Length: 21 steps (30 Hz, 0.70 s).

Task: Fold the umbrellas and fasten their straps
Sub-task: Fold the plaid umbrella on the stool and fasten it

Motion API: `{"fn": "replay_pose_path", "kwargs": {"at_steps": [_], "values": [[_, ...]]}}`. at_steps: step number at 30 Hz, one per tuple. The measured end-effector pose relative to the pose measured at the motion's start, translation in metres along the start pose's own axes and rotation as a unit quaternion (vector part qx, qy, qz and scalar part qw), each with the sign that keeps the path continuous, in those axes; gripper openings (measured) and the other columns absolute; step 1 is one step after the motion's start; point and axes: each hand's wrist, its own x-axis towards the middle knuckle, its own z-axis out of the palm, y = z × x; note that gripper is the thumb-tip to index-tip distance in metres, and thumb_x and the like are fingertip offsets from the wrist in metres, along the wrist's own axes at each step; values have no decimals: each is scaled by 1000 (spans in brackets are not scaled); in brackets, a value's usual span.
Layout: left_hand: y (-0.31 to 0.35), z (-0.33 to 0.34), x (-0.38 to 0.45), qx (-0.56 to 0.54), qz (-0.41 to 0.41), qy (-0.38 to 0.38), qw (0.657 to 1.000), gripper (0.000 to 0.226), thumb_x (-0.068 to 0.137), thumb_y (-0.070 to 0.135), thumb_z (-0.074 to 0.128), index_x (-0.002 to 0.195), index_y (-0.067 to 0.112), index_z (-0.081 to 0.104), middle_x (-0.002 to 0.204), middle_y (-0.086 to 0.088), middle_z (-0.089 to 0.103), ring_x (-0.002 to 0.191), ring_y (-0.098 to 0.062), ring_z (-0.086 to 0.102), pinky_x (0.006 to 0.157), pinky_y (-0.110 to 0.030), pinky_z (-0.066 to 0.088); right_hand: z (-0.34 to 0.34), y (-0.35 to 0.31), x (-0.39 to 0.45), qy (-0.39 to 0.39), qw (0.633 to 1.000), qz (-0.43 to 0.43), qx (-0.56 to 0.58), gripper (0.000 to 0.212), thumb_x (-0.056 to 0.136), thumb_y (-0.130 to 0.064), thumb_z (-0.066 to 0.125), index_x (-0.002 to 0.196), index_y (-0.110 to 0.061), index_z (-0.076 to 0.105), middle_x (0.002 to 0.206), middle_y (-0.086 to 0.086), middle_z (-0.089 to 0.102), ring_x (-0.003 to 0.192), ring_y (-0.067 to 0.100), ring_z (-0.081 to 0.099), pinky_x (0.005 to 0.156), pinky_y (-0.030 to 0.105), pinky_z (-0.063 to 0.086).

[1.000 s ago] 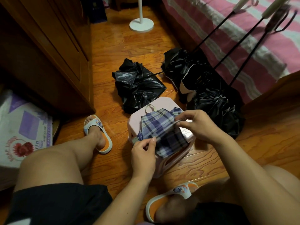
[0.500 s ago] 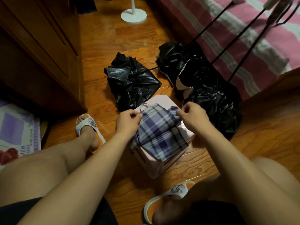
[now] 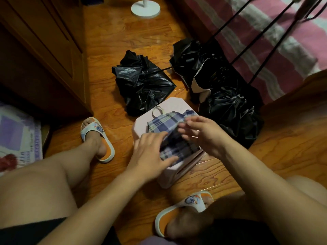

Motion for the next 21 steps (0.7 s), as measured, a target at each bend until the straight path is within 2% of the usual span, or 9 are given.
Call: {"fn": "replay_pose_path", "kwargs": {"at_steps": [2, 4, 6, 7, 9, 12, 17, 19, 21], "values": [[-3, 7, 16, -33, -79, 49, 995, 46, 90, 46, 68, 131, 31, 52, 127, 7, 57, 123, -19, 46, 103, -41, 36, 9, -12, 4, -17, 998, -46, 48, 23, 101, -7, 57, 122, -17, 60, 117, 6, 75, 106, 22, 73, 89, 36, 59], [-12, 4, 37, -187, -205, 97, 956, 10, 97, 30, 65, 106, 27, 61, 108, 2, 66, 109, -24, 60, 92, -40, 48, 7, -16, 10, 24, 995, -93, 21, 28, 101, -9, 57, 125, -24, 59, 124, 2, 71, 109, 20, 70, 90, 37, 58], [-22, -5, 54, -277, -281, 77, 916, 10, 99, 28, 63, 94, 20, 66, 97, -2, 69, 97, -28, 65, 82, -39, 51, -4, -12, 8, 145, 964, -113, -192, 21, 99, -17, 61, 118, -24, 61, 122, 6, 69, 102, 20, 67, 88, 42, 57], [-25, -8, 59, -277, -285, 51, 916, 14, 99, 28, 63, 93, 18, 69, 94, -3, 69, 93, -27, 66, 79, -38, 51, -11, -7, 5, 197, 912, -92, -349, 20, 97, -26, 63, 116, -22, 60, 119, 7, 67, 101, 23, 64, 87, 43, 55], [-28, -13, 62, -250, -268, 15, 930, 16, 99, 29, 63, 94, 17, 71, 91, -2, 70, 86, -23, 66, 75, -36, 52, -21, 15, 0, 190, 839, 12, -510, 40, 94, -44, 63, 120, -15, 55, 117, 8, 64, 103, 29, 64, 82, 41, 54], [-30, -9, 61, -244, -247, 6, 938, 15, 100, 30, 63, 95, 18, 69, 93, -3, 68, 88, -24, 64, 79, -38, 53, -14, 44, -4, 108, 927, 131, -335, 30, 96, -33, 66, 112, -12, 52, 103, 13, 69, 83, 27, 72, 65, 39, 62], [-43, -13, 32, -204, -276, 2, 939, 30, 99, 48, 57, 99, 19, 52, 101, -7, 60, 87, -25, 58, 67, -38, 43, 3, 34, 8, 158, 980, -30, -119, 24, 98, -2, 63, 111, -12, 45, 92, 16, 65, 60, 23, 66, 53, 37, 59], [-44, -16, 16, -235, -314, -49, 918, 37, 102, 51, 50, 97, 14, 51, 98, -10, 62, 80, -25, 57, 64, -36, 40, 12, 24, 10, 98, 988, -69, -93, 15, 99, 2, 59, 108, -9, 52, 85, 15, 66, 62, 23, 68, 55, 32, 58], [-43, -18, 3, -345, -361, -118, 858, 34, 105, 50, 44, 108, 18, 53, 102, -7, 66, 77, -23, 65, 66, -35, 52, 19, 17, 17, 69, 990, -74, -99, 12, 97, 3, 61, 100, -8, 61, 86, 15, 69, 72, 23, 72, 61, 29, 58]]}}
